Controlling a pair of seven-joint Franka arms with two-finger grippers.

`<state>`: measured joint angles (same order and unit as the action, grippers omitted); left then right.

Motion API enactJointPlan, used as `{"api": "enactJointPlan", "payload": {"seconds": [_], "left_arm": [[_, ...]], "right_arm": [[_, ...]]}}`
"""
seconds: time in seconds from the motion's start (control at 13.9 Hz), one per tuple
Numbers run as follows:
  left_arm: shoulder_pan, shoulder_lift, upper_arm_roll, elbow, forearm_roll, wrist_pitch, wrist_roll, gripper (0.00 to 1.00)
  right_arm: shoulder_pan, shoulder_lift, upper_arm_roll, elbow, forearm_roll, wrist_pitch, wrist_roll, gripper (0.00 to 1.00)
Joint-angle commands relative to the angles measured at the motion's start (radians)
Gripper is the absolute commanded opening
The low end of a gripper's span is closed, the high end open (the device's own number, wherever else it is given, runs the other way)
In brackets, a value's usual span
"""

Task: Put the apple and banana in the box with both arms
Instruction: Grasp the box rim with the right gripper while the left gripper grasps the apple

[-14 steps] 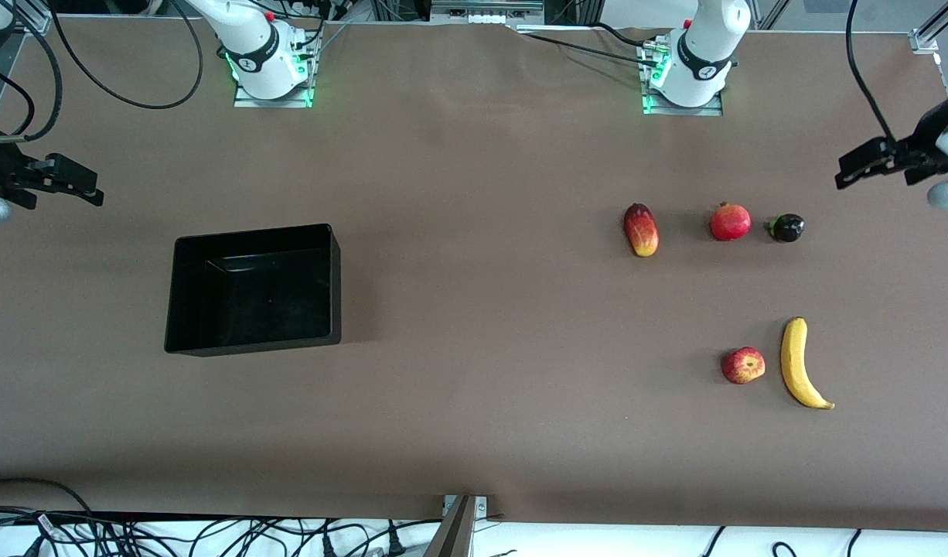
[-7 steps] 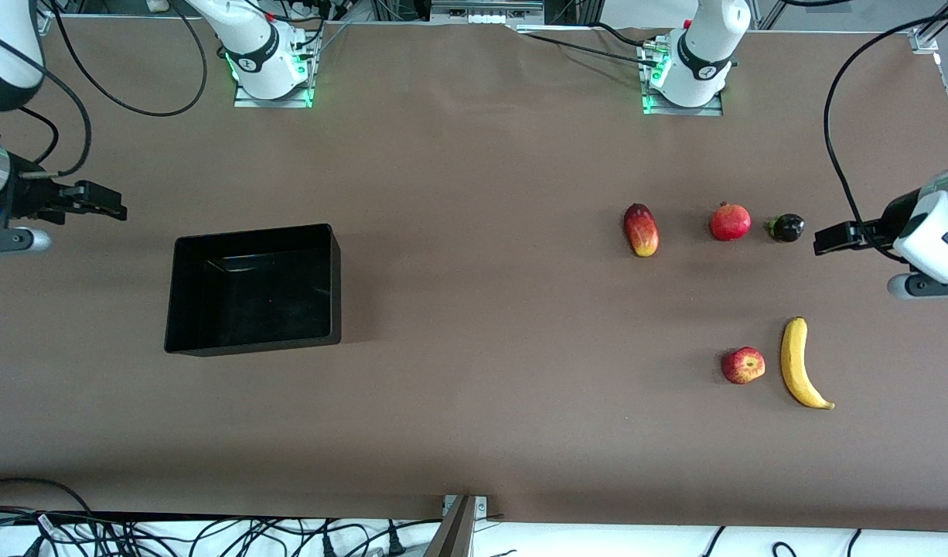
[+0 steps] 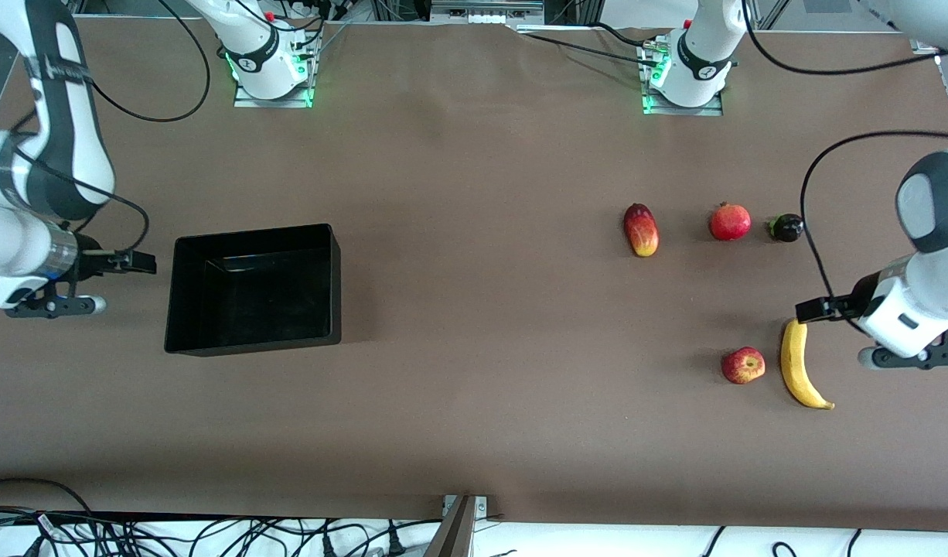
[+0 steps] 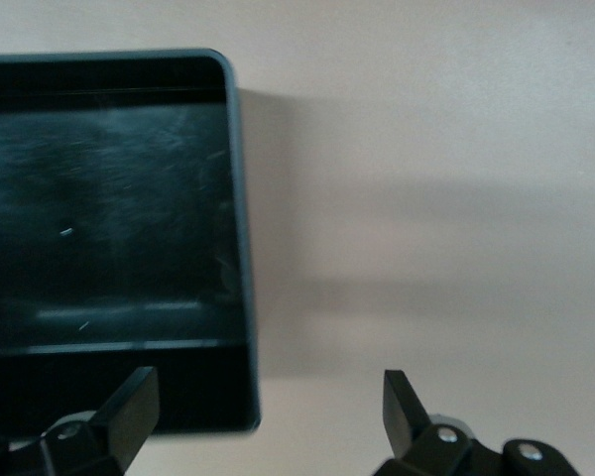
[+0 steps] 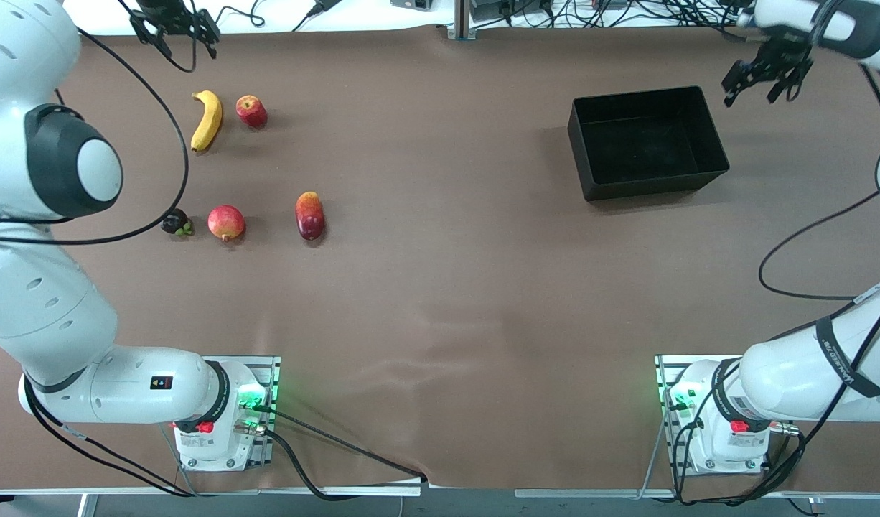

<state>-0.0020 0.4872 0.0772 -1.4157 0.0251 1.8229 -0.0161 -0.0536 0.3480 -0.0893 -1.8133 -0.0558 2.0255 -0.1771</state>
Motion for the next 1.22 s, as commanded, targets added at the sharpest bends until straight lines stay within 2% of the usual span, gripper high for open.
{"api": "enactJointPlan", "payload": {"seconds": [0.0,0.14,0.29,0.5,0.58,0.79,0.86,1.15], "left_arm": [[0.017,0.071,0.003,0.044,-0.024,0.03,0.028,1.0],[0.014,0.14,0.001,0.046,-0.022,0.105,0.022,1.0],[0.007,0.2,0.001,0.046,-0.022,0.195,0.007,1.0],[0.011,0.254,0.001,0.047,-0.024,0.251,-0.005,1.0],[0.001,0.272,0.001,0.047,-0.024,0.278,-0.011,1.0],[-0.006,0.327,-0.004,0.047,-0.024,0.373,-0.073,1.0],[-0.009,0.339,-0.005,0.046,-0.022,0.38,-0.097,1.0],[-0.033,0.372,-0.007,0.044,-0.025,0.418,-0.143,1.0]], "right_arm": [[-0.034,-0.037,0.003,-0.197,-0.003,0.226,-0.059,1.0],[-0.043,-0.012,0.003,-0.221,0.013,0.295,-0.055,1.0],[-0.043,0.011,0.003,-0.205,0.104,0.312,-0.059,1.0],[-0.045,0.04,0.003,-0.21,0.123,0.318,-0.061,0.97],[-0.043,0.043,0.003,-0.212,0.123,0.325,-0.059,0.85],[-0.042,0.057,0.006,-0.212,0.123,0.315,-0.085,0.12],[-0.04,0.065,0.008,-0.212,0.123,0.315,-0.103,0.0],[-0.019,0.068,0.014,-0.186,0.122,0.314,-0.09,0.0]]}}
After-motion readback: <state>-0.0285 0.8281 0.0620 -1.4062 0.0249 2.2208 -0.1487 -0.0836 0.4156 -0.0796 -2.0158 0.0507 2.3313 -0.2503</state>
